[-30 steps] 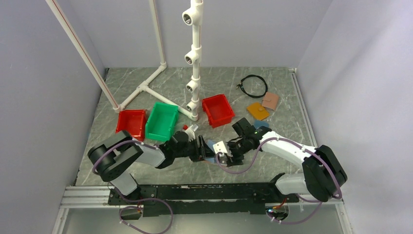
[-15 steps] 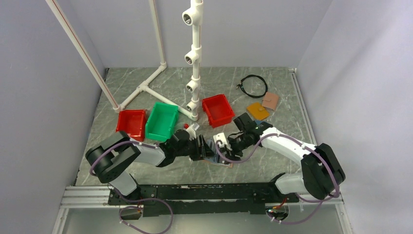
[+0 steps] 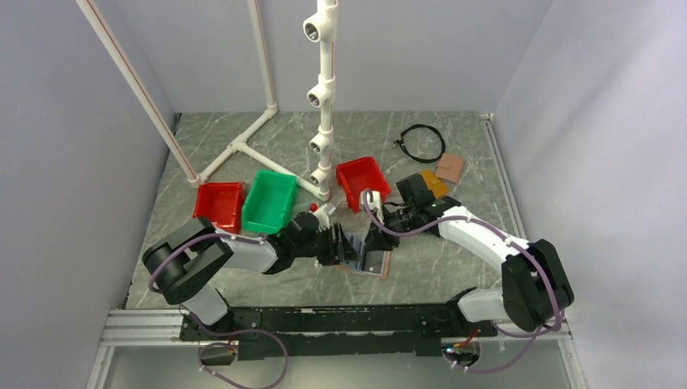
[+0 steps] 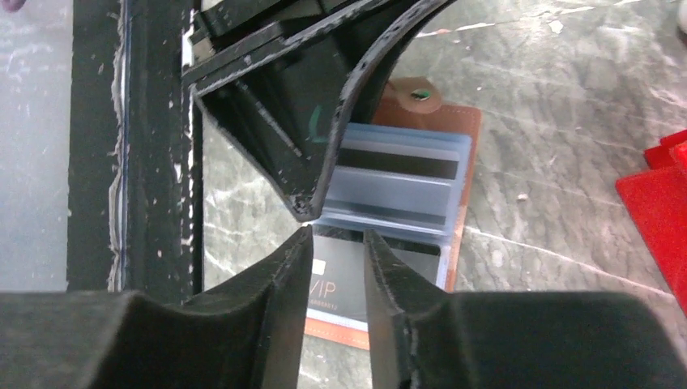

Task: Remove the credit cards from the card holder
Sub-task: Remove the credit card from the card holder.

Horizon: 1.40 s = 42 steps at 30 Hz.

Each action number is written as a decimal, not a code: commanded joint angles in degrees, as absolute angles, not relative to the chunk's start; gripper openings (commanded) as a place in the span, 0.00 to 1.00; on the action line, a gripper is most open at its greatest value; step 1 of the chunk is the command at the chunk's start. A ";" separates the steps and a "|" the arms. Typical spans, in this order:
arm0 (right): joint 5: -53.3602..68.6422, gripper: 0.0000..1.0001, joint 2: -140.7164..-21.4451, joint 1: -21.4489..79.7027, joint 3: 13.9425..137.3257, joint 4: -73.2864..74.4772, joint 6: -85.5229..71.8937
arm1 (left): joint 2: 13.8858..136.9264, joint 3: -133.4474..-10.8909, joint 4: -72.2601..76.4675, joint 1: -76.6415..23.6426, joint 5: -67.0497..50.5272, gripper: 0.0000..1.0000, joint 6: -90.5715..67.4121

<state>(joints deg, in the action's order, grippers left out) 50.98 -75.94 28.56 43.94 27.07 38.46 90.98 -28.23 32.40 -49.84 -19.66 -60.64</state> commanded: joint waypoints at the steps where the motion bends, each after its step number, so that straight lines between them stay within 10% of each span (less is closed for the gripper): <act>1: 49.39 0.29 -75.35 28.56 44.39 18.70 28.59 | 92.23 -29.31 29.03 -49.81 -19.41 0.57 -58.27; 24: 34.59 0.07 -81.19 32.43 45.26 25.01 39.41 | 92.50 -28.73 32.32 -49.85 -21.33 0.67 -58.76; 42: 43.49 0.09 -84.96 32.27 48.98 28.67 35.76 | 92.29 -22.13 46.77 -47.61 -23.65 0.69 -64.80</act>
